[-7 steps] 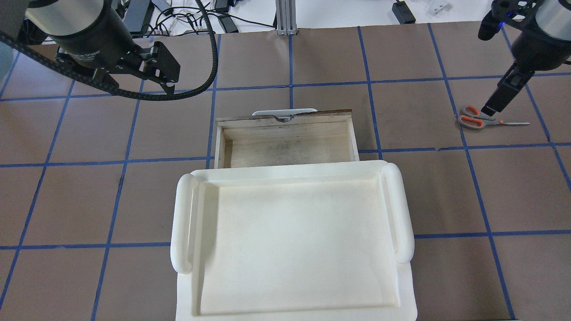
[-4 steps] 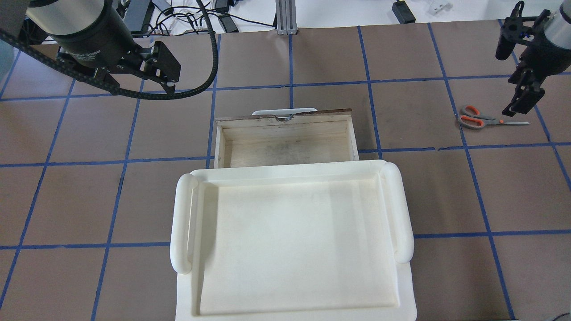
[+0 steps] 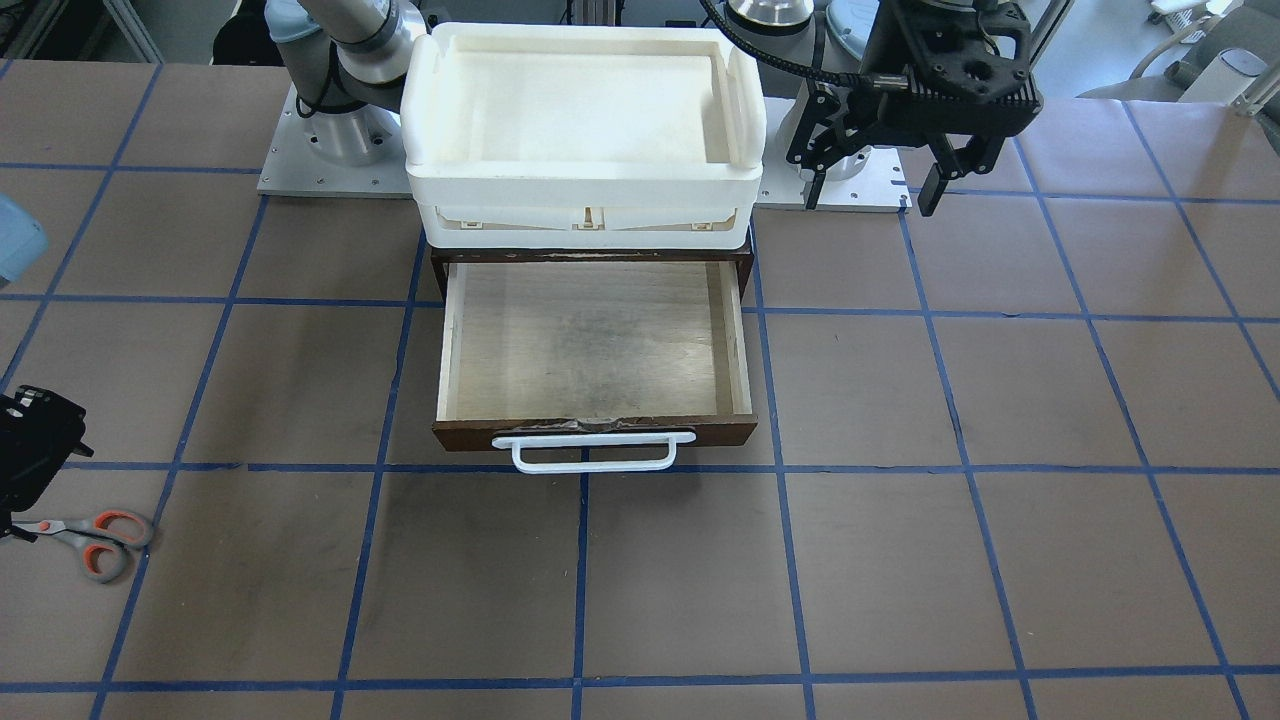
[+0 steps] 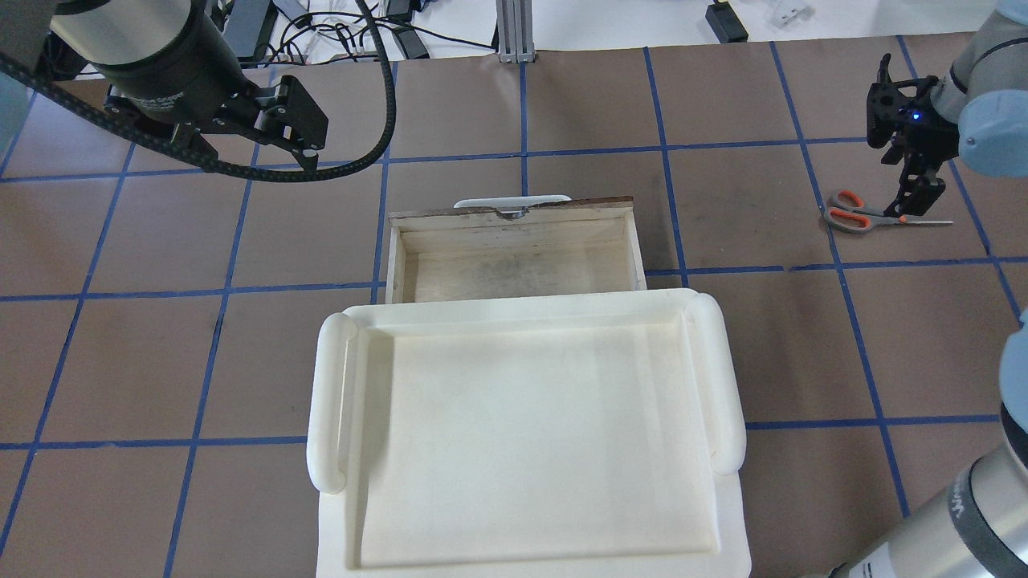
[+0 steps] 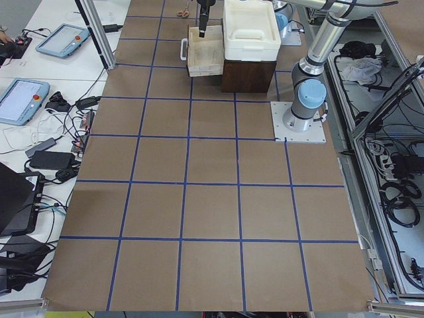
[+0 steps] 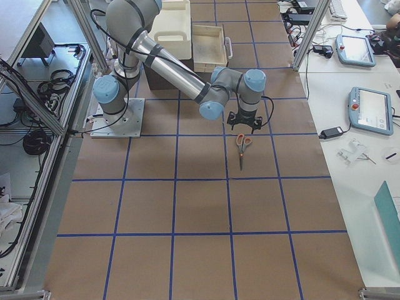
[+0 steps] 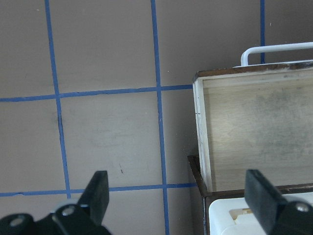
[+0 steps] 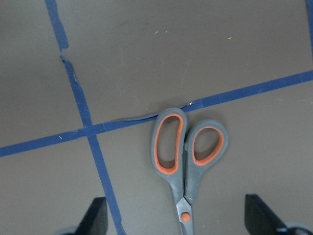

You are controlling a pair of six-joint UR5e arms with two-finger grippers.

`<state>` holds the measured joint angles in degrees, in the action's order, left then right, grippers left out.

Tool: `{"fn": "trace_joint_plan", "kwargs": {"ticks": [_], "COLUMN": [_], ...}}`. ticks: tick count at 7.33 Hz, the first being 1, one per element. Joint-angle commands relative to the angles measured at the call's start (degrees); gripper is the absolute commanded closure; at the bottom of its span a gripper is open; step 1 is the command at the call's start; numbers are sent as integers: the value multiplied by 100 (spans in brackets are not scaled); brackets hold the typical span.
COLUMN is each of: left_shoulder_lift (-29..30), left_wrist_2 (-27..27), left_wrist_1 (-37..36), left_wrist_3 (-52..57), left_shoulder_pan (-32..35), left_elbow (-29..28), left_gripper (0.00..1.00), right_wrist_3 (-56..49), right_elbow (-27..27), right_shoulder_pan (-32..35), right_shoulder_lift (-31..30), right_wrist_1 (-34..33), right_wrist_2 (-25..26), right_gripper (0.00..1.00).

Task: Put scissors in drawer and close it
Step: 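Move the right gripper over the grey-and-orange scissors beside the drawer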

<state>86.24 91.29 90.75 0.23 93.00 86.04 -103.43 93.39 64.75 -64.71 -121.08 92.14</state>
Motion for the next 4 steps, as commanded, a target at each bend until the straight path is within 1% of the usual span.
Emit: {"fn": "trace_joint_plan", "kwargs": {"ticks": [1, 3, 4], "left_shoulder_lift": [7, -10, -2], "left_wrist_2": [-6, 12, 12], "left_wrist_1": [-5, 4, 4], "left_wrist_3": [4, 4, 4], "left_shoulder_pan": [-1, -1, -1], "left_elbow": [0, 0, 0], "left_gripper": [0, 0, 0], "right_wrist_3": [-684, -1378, -1373], "right_elbow": [-5, -57, -57], "right_shoulder_pan": [-329, -402, -402], "right_shoulder_lift": [334, 511, 573], "right_wrist_1": [-275, -617, -619], "right_wrist_2": [-99, -161, -170], "right_gripper": [0, 0, 0]}}
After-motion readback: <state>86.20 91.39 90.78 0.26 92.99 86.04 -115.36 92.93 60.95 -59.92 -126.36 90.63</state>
